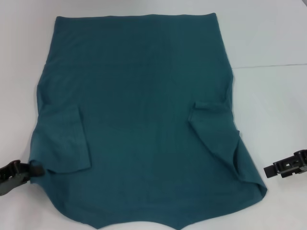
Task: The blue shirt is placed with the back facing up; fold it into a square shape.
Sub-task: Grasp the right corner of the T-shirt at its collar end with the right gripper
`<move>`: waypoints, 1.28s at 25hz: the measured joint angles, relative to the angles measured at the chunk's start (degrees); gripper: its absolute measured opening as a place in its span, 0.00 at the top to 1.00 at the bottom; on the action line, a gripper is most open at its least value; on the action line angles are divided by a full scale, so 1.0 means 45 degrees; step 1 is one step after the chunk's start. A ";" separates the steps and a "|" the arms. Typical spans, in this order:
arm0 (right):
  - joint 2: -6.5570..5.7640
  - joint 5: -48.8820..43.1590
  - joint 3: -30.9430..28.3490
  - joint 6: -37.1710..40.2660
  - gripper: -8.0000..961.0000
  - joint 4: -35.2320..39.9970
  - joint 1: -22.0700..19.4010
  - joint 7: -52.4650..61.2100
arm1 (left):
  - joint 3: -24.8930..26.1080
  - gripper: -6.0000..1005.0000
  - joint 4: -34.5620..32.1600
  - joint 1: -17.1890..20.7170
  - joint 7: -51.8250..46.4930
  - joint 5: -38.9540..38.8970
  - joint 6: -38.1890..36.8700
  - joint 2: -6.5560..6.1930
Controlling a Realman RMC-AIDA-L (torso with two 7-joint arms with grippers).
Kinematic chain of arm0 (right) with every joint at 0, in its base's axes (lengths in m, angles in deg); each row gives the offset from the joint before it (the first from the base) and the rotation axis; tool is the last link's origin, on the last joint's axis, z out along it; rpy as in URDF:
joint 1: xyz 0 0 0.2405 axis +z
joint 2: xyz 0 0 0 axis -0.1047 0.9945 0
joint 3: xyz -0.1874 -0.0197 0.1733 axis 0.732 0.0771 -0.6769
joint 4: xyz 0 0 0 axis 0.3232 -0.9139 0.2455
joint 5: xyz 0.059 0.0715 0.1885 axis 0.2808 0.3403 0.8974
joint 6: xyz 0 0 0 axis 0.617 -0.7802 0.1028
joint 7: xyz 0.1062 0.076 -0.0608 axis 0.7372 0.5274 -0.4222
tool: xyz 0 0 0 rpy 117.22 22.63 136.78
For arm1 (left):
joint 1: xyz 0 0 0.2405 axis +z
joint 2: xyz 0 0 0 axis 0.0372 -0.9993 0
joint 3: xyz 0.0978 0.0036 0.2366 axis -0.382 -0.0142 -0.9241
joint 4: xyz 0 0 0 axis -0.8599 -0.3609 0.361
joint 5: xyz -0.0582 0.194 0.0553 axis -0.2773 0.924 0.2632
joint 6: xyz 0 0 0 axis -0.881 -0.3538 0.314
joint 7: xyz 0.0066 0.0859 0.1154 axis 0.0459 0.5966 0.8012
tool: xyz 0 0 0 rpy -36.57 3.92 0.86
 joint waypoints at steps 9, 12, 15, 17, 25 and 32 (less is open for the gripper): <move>0.0301 -0.0026 0.0872 -0.0688 0.21 -0.0045 0.0087 -0.0139 | 0.0000 0.96 0.0015 -0.0055 -0.0019 0.0004 0.0019 0.0029; 0.0380 -0.0030 0.0974 -0.0885 0.21 -0.0083 0.0128 -0.0103 | 0.0000 0.96 0.0015 -0.0055 -0.0023 0.0000 0.0018 0.0029; 0.0459 -0.0035 0.1040 -0.0969 0.21 -0.0090 0.0161 -0.0080 | 0.0000 0.96 0.0014 -0.0070 -0.0026 -0.0004 0.0017 0.0026; 0.0497 -0.0038 0.1233 -0.0997 0.21 -0.0091 0.0176 -0.0053 | 0.0000 0.96 0.0014 -0.0074 -0.0028 -0.0006 0.0017 0.0024; 0.0626 -0.0047 0.1736 -0.1086 0.21 -0.0091 0.0268 0.0263 | -0.0001 0.96 0.0014 -0.0074 -0.0013 -0.0006 0.0041 0.0048; 0.0691 -0.0120 0.2287 -0.1166 0.22 -0.0091 0.0332 0.0471 | -0.0001 0.96 0.0013 -0.0063 -0.0005 -0.0005 0.0056 0.0062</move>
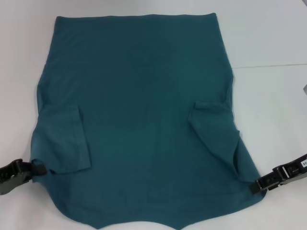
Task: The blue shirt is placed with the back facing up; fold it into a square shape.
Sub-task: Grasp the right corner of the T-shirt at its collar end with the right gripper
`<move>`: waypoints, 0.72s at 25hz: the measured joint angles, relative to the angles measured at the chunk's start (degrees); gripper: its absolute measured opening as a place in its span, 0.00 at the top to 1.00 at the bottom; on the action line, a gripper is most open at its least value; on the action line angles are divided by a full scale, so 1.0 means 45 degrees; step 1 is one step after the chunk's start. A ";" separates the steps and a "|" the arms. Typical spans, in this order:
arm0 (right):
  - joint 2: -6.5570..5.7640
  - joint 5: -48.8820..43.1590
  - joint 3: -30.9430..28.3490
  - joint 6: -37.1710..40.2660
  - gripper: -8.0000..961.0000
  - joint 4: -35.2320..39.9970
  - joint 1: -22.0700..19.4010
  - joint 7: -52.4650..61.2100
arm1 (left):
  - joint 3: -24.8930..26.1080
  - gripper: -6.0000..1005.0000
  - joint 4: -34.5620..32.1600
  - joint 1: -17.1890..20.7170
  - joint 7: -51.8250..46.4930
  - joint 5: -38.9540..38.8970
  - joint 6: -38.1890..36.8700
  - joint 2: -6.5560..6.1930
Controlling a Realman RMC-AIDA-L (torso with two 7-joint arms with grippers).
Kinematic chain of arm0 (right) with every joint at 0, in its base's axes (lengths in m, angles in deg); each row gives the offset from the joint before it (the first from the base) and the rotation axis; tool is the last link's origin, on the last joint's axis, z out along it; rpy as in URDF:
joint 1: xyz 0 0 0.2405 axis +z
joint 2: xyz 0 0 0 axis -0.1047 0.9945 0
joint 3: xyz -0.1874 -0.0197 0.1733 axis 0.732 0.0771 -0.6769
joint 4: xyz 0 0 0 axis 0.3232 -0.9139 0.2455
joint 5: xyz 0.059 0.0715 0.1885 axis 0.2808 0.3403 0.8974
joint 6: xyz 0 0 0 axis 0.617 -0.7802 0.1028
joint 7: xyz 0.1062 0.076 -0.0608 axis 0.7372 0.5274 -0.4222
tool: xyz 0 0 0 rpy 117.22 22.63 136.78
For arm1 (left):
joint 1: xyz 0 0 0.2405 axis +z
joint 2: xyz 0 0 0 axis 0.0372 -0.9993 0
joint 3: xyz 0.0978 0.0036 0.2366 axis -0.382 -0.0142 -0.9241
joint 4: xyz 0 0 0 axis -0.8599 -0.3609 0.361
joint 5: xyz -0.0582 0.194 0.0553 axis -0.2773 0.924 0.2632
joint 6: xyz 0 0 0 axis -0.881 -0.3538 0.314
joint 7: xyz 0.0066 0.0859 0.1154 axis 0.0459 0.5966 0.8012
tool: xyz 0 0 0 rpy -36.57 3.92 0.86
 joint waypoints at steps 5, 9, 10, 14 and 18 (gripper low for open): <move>0.0093 -0.0251 0.0000 -0.0082 0.26 0.0000 0.0062 0.0041 | 0.0000 0.96 0.0000 0.0006 0.0006 0.0000 0.0003 0.0002; 0.0120 -0.0257 0.0042 -0.0127 0.29 0.0000 0.0093 0.0044 | 0.0000 0.96 0.0000 0.0007 0.0010 0.0000 0.0021 0.0002; 0.0123 -0.0259 0.0061 -0.0132 0.30 0.0000 0.0106 0.0052 | -0.0001 0.96 0.0000 0.0005 0.0010 0.0000 0.0022 0.0002; 0.0124 -0.0561 0.0068 -0.0219 0.30 0.0000 0.0121 0.0225 | 0.0000 0.96 -0.0001 0.0000 0.0011 0.0000 0.0022 0.0002; 0.0133 -0.0775 0.0053 -0.0328 0.30 0.0000 0.0142 0.0336 | 0.0000 0.96 0.0000 -0.0006 0.0010 0.0000 0.0020 0.0002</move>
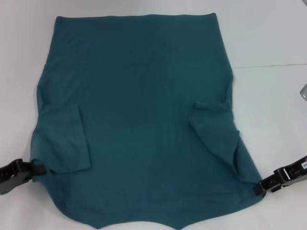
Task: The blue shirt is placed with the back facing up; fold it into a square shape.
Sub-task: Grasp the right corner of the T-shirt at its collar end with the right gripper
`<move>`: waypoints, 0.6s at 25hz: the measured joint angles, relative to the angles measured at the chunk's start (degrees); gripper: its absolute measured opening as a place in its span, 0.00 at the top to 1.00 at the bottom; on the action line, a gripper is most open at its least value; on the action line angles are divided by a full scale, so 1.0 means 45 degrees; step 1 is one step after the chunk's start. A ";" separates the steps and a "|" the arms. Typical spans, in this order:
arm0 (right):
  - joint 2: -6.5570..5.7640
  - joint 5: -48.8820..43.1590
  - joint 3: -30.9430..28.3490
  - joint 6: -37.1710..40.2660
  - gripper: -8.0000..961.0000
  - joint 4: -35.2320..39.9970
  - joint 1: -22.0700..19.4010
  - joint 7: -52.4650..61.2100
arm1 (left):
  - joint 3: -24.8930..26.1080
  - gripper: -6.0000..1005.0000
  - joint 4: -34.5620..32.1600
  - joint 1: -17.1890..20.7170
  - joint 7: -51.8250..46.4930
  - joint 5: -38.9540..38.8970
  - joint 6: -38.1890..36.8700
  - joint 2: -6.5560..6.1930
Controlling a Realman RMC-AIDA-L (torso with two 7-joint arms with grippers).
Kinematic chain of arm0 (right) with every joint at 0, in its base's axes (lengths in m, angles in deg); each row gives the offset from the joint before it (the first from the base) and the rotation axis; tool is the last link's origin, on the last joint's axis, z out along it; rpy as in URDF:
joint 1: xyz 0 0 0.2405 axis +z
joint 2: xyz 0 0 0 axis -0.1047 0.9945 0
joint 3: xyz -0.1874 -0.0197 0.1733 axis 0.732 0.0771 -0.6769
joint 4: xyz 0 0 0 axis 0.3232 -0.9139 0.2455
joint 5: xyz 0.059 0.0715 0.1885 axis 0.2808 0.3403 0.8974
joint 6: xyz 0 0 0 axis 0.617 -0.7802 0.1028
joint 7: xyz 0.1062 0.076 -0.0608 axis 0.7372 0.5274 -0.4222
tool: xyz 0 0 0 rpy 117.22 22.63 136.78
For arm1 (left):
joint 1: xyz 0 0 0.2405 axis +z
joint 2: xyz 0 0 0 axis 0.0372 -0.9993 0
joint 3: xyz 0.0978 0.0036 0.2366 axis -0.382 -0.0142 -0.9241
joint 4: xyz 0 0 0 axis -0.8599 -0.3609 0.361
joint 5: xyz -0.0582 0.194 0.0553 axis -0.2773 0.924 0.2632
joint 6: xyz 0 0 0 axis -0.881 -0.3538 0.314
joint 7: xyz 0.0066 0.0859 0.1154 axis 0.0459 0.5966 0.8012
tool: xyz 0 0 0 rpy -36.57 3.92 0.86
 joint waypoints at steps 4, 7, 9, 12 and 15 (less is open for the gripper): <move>0.0068 0.0043 -0.0056 -0.0093 0.30 0.0000 0.0021 0.0006 | -0.0001 0.96 0.0004 -0.0005 0.0001 0.0000 0.0000 0.0000; 0.0168 0.0046 -0.0023 -0.0155 0.31 0.0000 0.0104 0.0001 | 0.0000 0.96 0.0016 -0.0003 0.0000 0.0000 -0.0001 0.0000; 0.0256 0.0002 0.0043 -0.0178 0.32 0.0000 0.0175 -0.0001 | 0.0021 0.96 0.0019 0.0016 0.0001 0.0000 -0.0001 -0.0001; 0.0364 -0.0034 0.0210 -0.0192 0.32 0.0000 0.0275 0.0002 | 0.0053 0.95 0.0022 0.0023 0.0001 0.0000 -0.0001 0.0000; 0.0483 -0.0029 0.0266 -0.0168 0.33 -0.0007 0.0386 0.0007 | 0.0060 0.95 0.0024 0.0013 0.0000 0.0000 -0.0001 -0.0001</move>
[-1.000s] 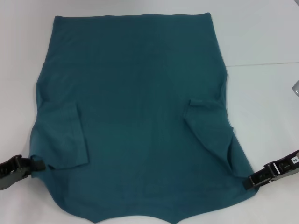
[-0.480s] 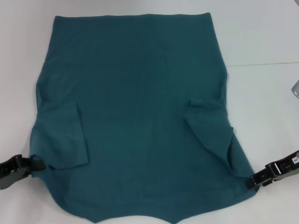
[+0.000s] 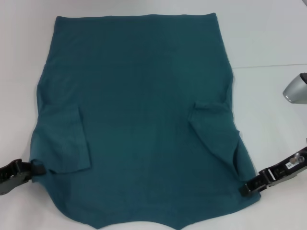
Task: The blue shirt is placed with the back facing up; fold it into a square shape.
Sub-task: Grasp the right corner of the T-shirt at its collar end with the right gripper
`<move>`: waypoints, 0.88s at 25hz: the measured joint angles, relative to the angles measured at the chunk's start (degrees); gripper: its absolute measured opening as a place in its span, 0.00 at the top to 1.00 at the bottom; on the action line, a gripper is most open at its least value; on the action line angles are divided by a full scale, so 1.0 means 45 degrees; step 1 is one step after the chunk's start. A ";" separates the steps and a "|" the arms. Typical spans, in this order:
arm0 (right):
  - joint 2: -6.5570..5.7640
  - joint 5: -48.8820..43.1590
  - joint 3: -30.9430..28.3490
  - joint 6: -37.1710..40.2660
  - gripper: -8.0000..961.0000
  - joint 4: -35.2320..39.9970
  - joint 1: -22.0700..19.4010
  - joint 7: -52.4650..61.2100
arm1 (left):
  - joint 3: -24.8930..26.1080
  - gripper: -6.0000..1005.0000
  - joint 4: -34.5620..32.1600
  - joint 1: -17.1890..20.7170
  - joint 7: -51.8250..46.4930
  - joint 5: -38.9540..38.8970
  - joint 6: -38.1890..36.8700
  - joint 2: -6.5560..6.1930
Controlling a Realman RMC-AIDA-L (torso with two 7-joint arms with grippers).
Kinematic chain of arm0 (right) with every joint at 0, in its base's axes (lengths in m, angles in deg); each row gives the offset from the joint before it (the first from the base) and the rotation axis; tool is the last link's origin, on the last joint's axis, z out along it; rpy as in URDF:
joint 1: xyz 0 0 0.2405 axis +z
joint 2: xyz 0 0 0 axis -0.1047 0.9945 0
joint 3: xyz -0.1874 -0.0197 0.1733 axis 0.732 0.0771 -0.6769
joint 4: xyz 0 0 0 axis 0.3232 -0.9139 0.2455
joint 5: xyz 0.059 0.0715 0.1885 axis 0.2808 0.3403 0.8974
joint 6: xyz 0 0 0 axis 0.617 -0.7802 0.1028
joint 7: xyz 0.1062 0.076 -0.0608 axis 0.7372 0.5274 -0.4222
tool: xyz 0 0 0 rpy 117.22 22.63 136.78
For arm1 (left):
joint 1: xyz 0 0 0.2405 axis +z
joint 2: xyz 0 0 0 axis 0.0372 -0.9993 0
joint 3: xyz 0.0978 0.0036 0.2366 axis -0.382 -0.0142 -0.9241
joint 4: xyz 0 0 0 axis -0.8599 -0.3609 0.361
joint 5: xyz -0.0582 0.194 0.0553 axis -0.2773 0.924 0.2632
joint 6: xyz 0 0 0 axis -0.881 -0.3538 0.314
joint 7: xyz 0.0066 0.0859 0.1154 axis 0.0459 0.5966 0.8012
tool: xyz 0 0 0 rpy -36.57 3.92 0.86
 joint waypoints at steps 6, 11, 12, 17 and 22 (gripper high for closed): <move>0.0205 0.0124 -0.0082 0.0122 0.35 -0.0009 0.0232 -0.0115 | -0.0017 0.95 0.0055 -0.0024 0.0000 0.0000 0.0000 -0.0018; 0.0315 0.0132 -0.0096 0.0123 0.36 0.0038 0.0352 -0.0121 | -0.0022 0.95 0.0072 -0.0023 0.0000 -0.0006 0.0000 -0.0020; 0.0323 0.0135 -0.0107 0.0122 0.36 0.0063 0.0362 -0.0103 | -0.0022 0.95 0.0074 -0.0022 -0.0002 -0.0010 0.0000 -0.0020; 0.0317 0.0138 -0.0113 0.0125 0.37 0.0107 0.0371 -0.0087 | -0.0046 0.95 0.0076 -0.0039 -0.0008 -0.0031 0.0000 -0.0021; 0.0296 0.0112 -0.0075 0.0141 0.45 0.0113 0.0370 -0.0088 | -0.0059 0.95 0.0075 -0.0052 -0.0004 -0.0038 -0.0001 -0.0020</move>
